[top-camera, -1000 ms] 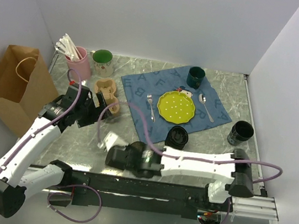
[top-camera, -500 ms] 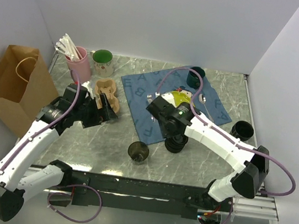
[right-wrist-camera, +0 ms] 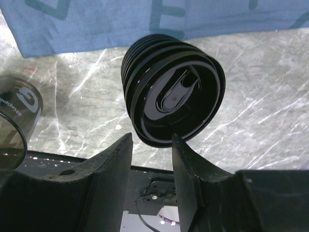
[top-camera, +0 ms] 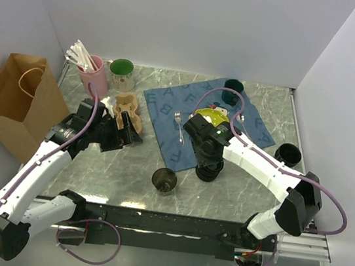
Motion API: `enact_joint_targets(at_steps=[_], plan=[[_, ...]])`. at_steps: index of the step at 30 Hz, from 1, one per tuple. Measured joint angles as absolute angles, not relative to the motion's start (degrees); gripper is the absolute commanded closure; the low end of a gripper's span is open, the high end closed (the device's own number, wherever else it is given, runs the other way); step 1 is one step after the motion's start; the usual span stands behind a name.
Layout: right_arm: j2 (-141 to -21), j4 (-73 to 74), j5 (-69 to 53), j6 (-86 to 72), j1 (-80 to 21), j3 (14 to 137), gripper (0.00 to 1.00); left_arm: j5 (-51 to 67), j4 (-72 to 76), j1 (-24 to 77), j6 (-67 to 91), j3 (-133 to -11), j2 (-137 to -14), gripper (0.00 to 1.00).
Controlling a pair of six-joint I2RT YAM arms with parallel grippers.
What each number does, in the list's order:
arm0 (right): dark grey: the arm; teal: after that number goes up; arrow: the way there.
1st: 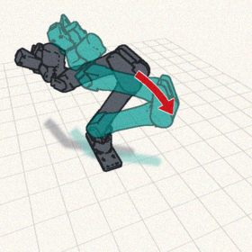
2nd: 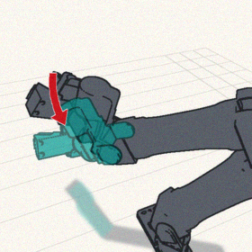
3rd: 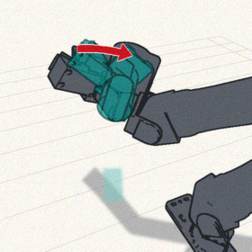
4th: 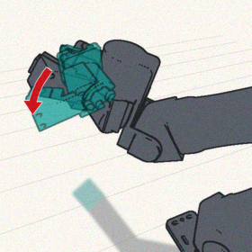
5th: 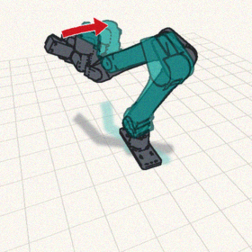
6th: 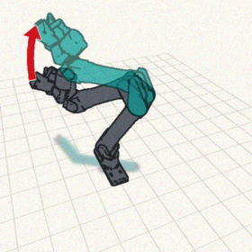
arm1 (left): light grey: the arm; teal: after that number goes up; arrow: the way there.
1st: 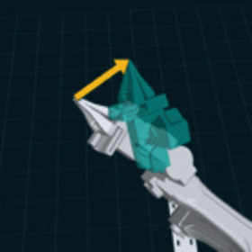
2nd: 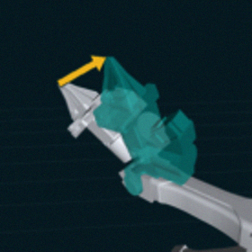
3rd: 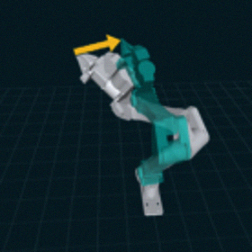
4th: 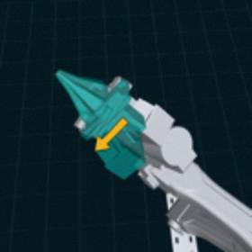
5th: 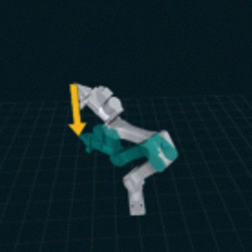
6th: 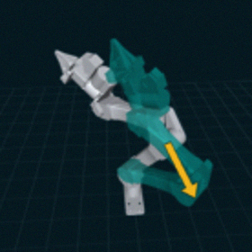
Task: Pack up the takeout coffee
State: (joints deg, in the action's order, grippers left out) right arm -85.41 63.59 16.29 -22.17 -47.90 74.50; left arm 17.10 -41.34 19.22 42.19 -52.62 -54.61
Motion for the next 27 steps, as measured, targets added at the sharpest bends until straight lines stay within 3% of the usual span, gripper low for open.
enact_joint_targets(at_steps=[10, 14, 21, 27], plan=[[-85.67, 61.01, 13.78, -19.40, -46.44, 73.67, 0.55, 17.17, -41.10, 19.22, 42.00, -52.62, -54.65, 0.01], [-86.28, 60.07, 13.26, -18.79, -46.22, 73.12, 0.62, 17.17, -41.01, 19.22, 41.95, -52.62, -54.65, 0.01], [-87.13, 59.18, 12.34, -18.33, -46.04, 72.71, 0.63, 17.12, -41.06, 19.27, 41.34, -52.62, -54.65, 0.01], [-87.26, 58.74, 12.36, -18.02, -45.71, 72.20, 0.73, 17.10, -41.06, 19.27, 41.39, -52.62, -54.65, 0.01]])
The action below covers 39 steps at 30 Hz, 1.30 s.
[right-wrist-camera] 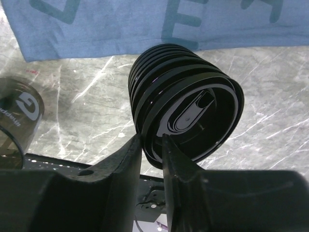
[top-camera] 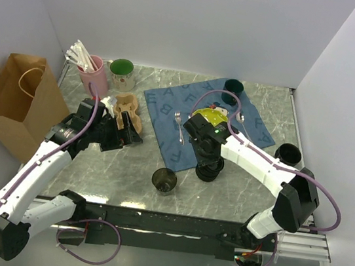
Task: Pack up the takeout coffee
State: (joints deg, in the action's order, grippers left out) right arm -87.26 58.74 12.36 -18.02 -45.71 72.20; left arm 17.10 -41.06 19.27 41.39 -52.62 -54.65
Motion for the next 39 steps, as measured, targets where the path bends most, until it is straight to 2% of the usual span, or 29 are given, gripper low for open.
enact_joint_targets(at_steps=[5, 16, 21, 28, 35, 39], plan=[[-87.37, 58.70, 12.38, -17.52, -45.58, 71.68, 0.83, 17.02, -41.21, 19.27, 41.36, -52.62, -54.65, 0.01], [-86.00, 62.52, 12.40, -16.62, -45.47, 74.35, 0.85, 16.12, -40.86, 19.31, 39.90, -53.19, -54.63, 0.01], [-84.60, 65.58, 11.42, -16.56, -45.47, 79.81, 0.88, 17.82, -37.98, 19.31, 36.38, -53.36, -54.48, 0.10], [-76.40, 61.12, -4.89, -15.35, -45.47, 87.53, 0.89, 24.97, -30.74, 19.31, 35.79, -53.25, -54.48, 0.13], [-60.62, 43.53, -23.22, -18.09, -45.43, 81.82, 0.89, 32.77, -21.08, 19.31, 46.48, -52.64, -51.79, 0.16], [-58.72, 35.24, -30.48, -21.71, -45.36, 79.83, 0.89, 36.29, -15.51, 19.33, 51.35, -52.18, -49.89, 0.25]])
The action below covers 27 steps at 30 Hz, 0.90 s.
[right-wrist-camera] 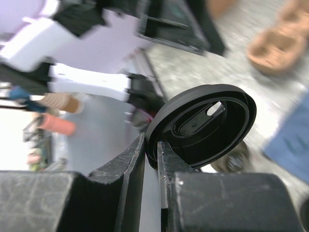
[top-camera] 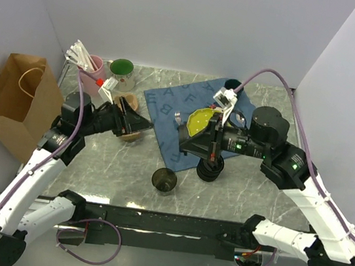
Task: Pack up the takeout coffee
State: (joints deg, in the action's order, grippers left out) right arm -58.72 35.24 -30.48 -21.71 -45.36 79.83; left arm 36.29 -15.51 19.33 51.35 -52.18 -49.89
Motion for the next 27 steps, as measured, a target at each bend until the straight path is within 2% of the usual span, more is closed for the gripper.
enact_joint_targets(at_steps=[6, 16, 21, 27], plan=[[-60.80, 26.81, -37.54, -27.42, -45.32, 78.39, 0.91, 38.33, -6.72, 20.25, 52.51, -50.02, -48.21, 0.27], [-62.24, 21.71, -40.97, -32.93, -45.32, 77.10, 0.91, 36.58, 4.16, 23.75, 45.69, -43.77, -40.25, 0.31], [-62.96, 20.23, -42.39, -34.98, -45.32, 75.42, 0.91, 36.73, 6.92, 24.32, 42.63, -43.77, -40.73, 0.37], [-63.31, 18.98, -43.59, -36.51, -45.32, 74.87, 0.91, 37.54, 7.88, 26.00, 39.88, -43.77, -42.85, 0.38]])
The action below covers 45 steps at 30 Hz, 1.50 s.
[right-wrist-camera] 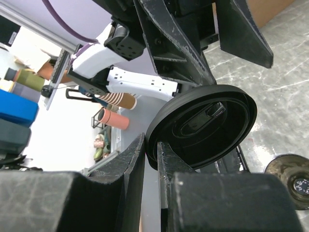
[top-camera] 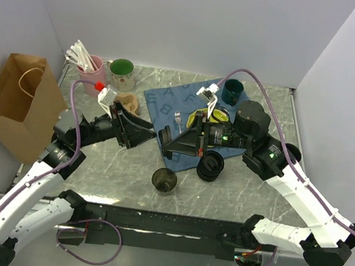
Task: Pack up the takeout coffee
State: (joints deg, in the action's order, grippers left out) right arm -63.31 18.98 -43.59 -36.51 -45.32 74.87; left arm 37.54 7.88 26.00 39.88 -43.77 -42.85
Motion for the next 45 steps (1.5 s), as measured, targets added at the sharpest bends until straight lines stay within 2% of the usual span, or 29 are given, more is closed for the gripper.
enact_joint_targets(at_steps=[14, 15, 19, 23, 24, 26, 27, 29, 30, 31, 36, 39, 45], plan=[[-63.35, 15.81, -45.23, -39.62, -45.34, 72.69, 0.92, 38.13, 10.22, 29.36, 37.04, -43.77, -44.47, 0.47], [-63.37, 15.79, -45.30, -39.81, -45.34, 72.60, 0.92, 38.20, 10.33, 29.54, 37.04, -43.77, -44.62, 0.49], [-63.40, 14.98, -45.52, -40.27, -45.39, 72.23, 0.91, 38.52, 11.00, 30.35, 36.88, -43.77, -45.15, 0.72], [-63.59, 14.52, -45.30, -40.75, -45.39, 71.50, 0.88, 38.52, 11.16, 31.11, 36.53, -43.77, -45.21, 0.86], [-63.68, 14.48, -45.25, -40.82, -45.39, 71.48, 0.86, 38.30, 11.14, 31.18, 36.56, -43.77, -45.17, 0.89], [-63.70, 13.87, -44.88, -41.04, -45.39, 71.22, 0.76, 37.78, 10.87, 31.31, 36.49, -43.75, -44.97, 0.97], [-63.70, 13.65, -44.73, -41.15, -45.39, 71.13, 0.66, 37.52, 10.63, 31.33, 36.45, -43.68, -44.75, 0.99], [-63.70, 13.58, -44.25, -41.50, -45.36, 71.09, 0.57, 36.86, 9.78, 31.35, 36.21, -43.53, -44.18, 0.99], [-63.70, 13.96, -44.21, -41.56, -45.39, 71.07, 0.47, 35.79, 9.30, 31.38, 36.18, -43.46, -43.75, 0.99], [-63.70, 14.63, -43.94, -41.34, -45.39, 71.07, 0.41, 34.59, 8.45, 31.35, 36.12, -43.46, -43.22, 0.99], [-63.70, 21.80, -38.83, -39.92, -45.54, 72.55, 0.22, 29.91, 0.97, 31.31, 35.46, -44.36, -42.13, 0.99], [-63.29, 26.20, -33.87, -38.94, -45.54, 74.35, 0.12, 26.26, -7.55, 31.31, 35.57, -46.59, -42.39, 0.99], [-59.55, 35.51, -20.01, -37.93, -45.56, 76.01, 0.11, 16.97, -28.75, 31.31, 37.17, -57.17, -46.24, 0.99]])
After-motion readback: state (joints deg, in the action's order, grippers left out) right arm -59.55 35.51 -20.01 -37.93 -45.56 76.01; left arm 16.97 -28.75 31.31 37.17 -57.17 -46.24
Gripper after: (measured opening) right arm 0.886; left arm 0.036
